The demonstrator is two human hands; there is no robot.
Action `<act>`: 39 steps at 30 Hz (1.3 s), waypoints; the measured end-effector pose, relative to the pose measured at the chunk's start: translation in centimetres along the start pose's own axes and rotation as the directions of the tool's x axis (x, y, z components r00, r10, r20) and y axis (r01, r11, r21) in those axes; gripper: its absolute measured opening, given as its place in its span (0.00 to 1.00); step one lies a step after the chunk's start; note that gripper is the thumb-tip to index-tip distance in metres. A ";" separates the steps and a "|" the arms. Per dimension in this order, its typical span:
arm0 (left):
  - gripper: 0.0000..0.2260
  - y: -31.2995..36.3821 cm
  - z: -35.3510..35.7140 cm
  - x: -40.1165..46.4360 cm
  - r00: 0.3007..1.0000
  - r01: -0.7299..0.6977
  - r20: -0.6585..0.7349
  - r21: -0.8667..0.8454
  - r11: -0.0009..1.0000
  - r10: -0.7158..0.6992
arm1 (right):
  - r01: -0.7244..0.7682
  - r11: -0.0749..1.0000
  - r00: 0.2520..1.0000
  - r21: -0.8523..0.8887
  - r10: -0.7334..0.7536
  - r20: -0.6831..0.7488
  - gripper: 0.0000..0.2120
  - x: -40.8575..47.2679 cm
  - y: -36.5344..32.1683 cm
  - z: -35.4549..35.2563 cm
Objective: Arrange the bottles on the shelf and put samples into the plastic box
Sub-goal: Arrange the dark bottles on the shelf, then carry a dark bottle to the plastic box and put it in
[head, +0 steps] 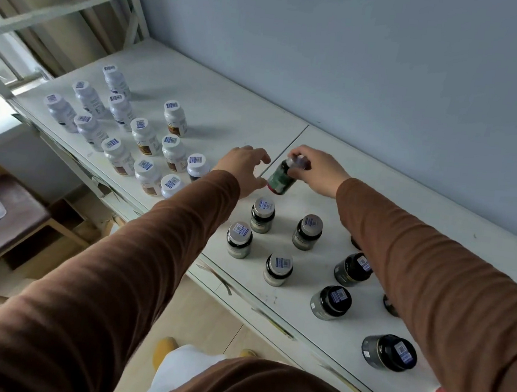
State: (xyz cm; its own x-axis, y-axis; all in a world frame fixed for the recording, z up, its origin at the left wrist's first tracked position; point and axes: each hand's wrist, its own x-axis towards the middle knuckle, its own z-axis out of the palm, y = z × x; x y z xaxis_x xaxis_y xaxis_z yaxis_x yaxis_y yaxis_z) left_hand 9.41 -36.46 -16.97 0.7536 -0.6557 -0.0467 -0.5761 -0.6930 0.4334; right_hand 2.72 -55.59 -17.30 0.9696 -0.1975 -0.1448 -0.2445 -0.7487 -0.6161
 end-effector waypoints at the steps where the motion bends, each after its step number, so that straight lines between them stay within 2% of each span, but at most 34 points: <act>1: 0.19 0.0 -0.5 0.0 0.999 0.040 -0.020 -0.102 0.994 -0.042 | -0.033 0.990 0.999 0.140 0.036 -0.014 0.13 -0.2 -0.4 -0.7; 3: 0.17 -0.1 -1.8 -0.1 0.986 0.150 -0.004 -0.397 0.906 -0.165 | -0.094 0.918 0.995 0.386 0.100 0.003 0.14 -0.6 -1.3 -1.8; 5: 0.14 0.0 -2.9 -0.2 0.966 0.242 0.098 -0.668 0.703 -0.238 | -0.129 0.841 0.991 0.525 0.124 0.045 0.16 -1.1 -2.3 -2.8; 7: 0.12 0.2 -3.9 -0.5 0.952 0.286 0.176 -0.806 0.518 -0.251 | -0.137 0.784 0.991 0.605 0.109 0.083 0.17 -1.7 -3.3 -3.5; 8: 0.11 0.2 -4.3 -0.7 0.949 0.293 0.195 -0.839 0.459 -0.249 | -0.135 0.763 0.991 0.632 0.098 0.092 0.17 -2.0 -3.7 -3.8; 10: 0.12 0.1 -4.8 -1.1 0.947 0.301 0.219 -0.865 0.402 -0.236 | -0.119 0.738 0.993 0.664 0.075 0.095 0.16 -2.4 -4.5 -4.2; 13: 0.17 -0.1 -5.3 -2.3 0.943 0.327 0.270 -0.865 0.380 -0.197 | -0.069 0.737 0.996 0.672 0.008 0.093 0.16 -2.9 -5.3 -4.4; 15: 0.17 -0.1 -5.7 -3.5 0.944 0.330 0.304 -0.869 0.369 -0.130 | -0.013 0.750 0.992 0.661 -0.073 0.103 0.17 -3.2 -5.8 -4.4; 18: 0.13 0.2 -6.2 -5.4 0.956 0.274 0.291 -0.850 0.450 -0.032 | 0.101 0.769 0.964 0.631 -0.232 0.128 0.17 -3.7 -6.7 -4.4; 21: 0.15 0.2 -6.6 -6.9 0.981 0.179 0.187 -0.732 0.657 -0.058 | 0.183 0.768 0.923 0.614 -0.350 0.163 0.21 -4.1 -7.9 -4.3; 23: 0.16 0.0 -6.5 -7.6 0.990 0.138 0.115 -0.670 0.729 -0.082 | 0.213 0.761 0.905 0.613 -0.391 0.170 0.24 -4.3 -9.0 -3.9; 27: 0.19 0.1 -5.5 -8.9 0.980 0.078 -0.071 -0.728 0.682 -0.188 | 0.236 0.761 0.919 0.604 -0.376 0.115 0.25 -4.5 -11.0 -2.7; 29: 0.21 -0.3 -5.2 -9.4 0.959 0.050 -0.154 -0.731 0.681 -0.236 | 0.254 0.809 0.940 0.530 -0.336 0.062 0.25 -4.6 -11.9 -2.1; 31: 0.24 -0.8 -5.3 -10.2 0.938 0.046 -0.219 -0.688 0.725 -0.268 | 0.287 0.858 0.947 0.426 -0.322 0.009 0.25 -5.0 -13.0 -1.3; 34: 0.24 -1.9 -5.5 -11.7 0.894 0.057 -0.329 -0.591 0.805 -0.305 | 0.332 0.875 0.940 0.352 -0.336 -0.052 0.22 -5.5 -15.2 0.3; 36: 0.24 -3.2 -5.8 -13.0 0.868 0.066 -0.388 -0.530 0.846 -0.311 | 0.348 0.878 0.934 0.329 -0.354 -0.044 0.19 -5.6 -17.0 1.7; 39: 0.26 -6.6 -6.6 -16.0 0.868 0.102 -0.397 -0.450 0.887 -0.300 | 0.386 0.884 0.919 0.263 -0.393 -0.026 0.17 -5.7 -19.8 4.6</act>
State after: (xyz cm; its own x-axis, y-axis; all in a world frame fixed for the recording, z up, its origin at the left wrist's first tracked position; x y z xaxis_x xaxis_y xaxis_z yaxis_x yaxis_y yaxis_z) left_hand 3.19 -19.41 -13.13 0.9523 -0.2419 0.1862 -0.2923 -0.5469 0.7845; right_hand 2.07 -36.66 -7.84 0.9869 0.0967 0.1289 0.1611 -0.5716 -0.8046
